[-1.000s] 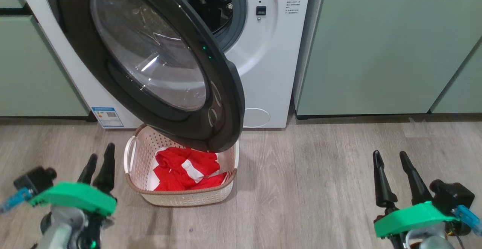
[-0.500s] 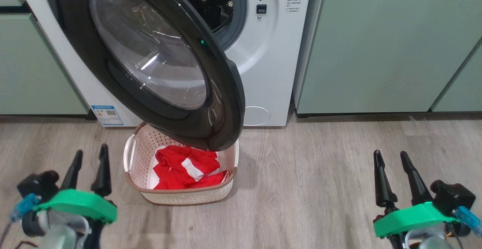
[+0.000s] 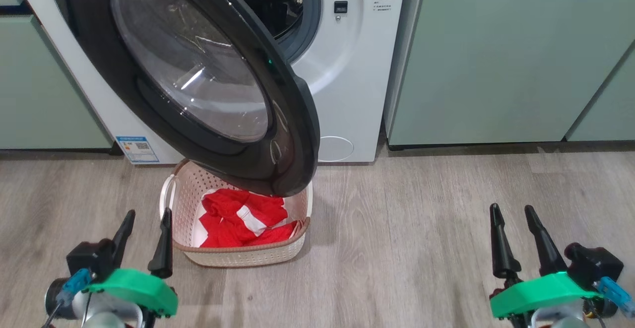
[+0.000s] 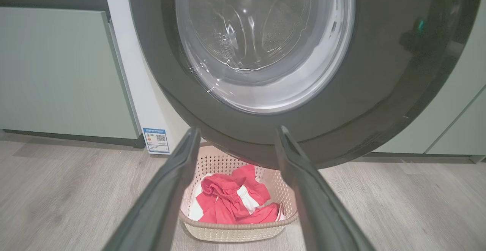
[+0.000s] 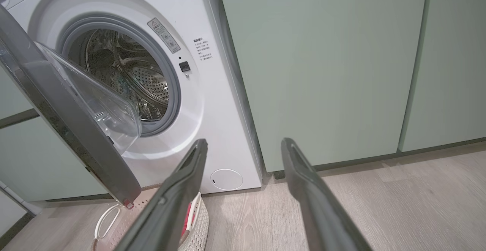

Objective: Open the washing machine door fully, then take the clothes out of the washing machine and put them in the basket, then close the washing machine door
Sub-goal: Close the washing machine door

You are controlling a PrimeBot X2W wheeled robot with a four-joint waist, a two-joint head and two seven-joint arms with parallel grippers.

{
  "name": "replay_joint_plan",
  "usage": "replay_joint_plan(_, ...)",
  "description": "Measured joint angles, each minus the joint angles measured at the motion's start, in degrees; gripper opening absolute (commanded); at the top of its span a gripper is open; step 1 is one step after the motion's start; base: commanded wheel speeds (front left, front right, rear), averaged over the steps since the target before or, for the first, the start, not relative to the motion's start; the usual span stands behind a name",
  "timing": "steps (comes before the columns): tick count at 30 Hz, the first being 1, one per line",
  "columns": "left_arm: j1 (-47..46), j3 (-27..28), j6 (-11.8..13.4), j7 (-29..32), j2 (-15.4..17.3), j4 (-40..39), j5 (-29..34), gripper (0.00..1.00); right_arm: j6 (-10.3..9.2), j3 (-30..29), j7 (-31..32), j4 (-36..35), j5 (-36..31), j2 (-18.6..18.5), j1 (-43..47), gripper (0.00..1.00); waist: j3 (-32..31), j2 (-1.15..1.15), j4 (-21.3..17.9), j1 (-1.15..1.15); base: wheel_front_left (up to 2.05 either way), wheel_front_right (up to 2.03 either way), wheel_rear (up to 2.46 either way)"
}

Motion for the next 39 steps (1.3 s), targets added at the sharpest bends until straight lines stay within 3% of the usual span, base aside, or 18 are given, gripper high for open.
replay_joint_plan(15, 0.2, 0.3, 0.0, 0.0, -0.2, -0.2, 1.5, 1.0, 0.0, 0.0, 0.0, 0.0, 0.0, 0.0, 0.0, 1.0, -0.2, 0.0, 0.3, 0.0, 0.0, 0.0, 0.0)
replay_joint_plan(16, 0.3, 0.3, 0.0, 0.0, -0.3, -0.2, 1.5, 1.0, 0.0, -0.1, 0.0, 0.1, 0.0, 0.0, 0.0, 0.62, -0.2, 0.0, 0.5, 0.0, 0.0, 0.0, 0.0)
replay_joint_plan(17, 0.3, 0.4, 0.0, 0.0, -0.3, -0.2, 1.5, 1.0, 0.0, -0.4, 0.0, 0.1, 0.1, 0.0, 0.0, 0.0, -0.2, 0.0, 0.6, 0.0, 0.0, 0.0, 0.0)
replay_joint_plan(28, 0.7, 0.5, 0.0, 0.0, -1.1, 1.0, 1.5, 1.0, 0.0, -5.1, 0.0, -6.5, 2.9, -0.4, -4.9, 0.0, -0.1, 0.0, 3.6, 0.0, 0.0, 0.0, 0.0)
replay_joint_plan(34, 1.5, -0.7, 0.0, 0.0, -1.3, 2.4, 1.5, 1.0, 0.0, -2.3, 0.0, -12.7, 3.7, -1.8, -11.2, 0.0, 0.0, 0.0, 6.7, 0.0, 0.0, 0.0, 0.0)
replay_joint_plan(39, 1.5, -1.6, 0.0, 0.0, -1.8, 2.8, 1.5, 1.0, 0.0, 4.2, 0.0, -15.2, 4.5, -2.5, -15.6, 0.0, 0.1, 0.0, 9.6, 0.0, 0.0, 0.0, 0.0)
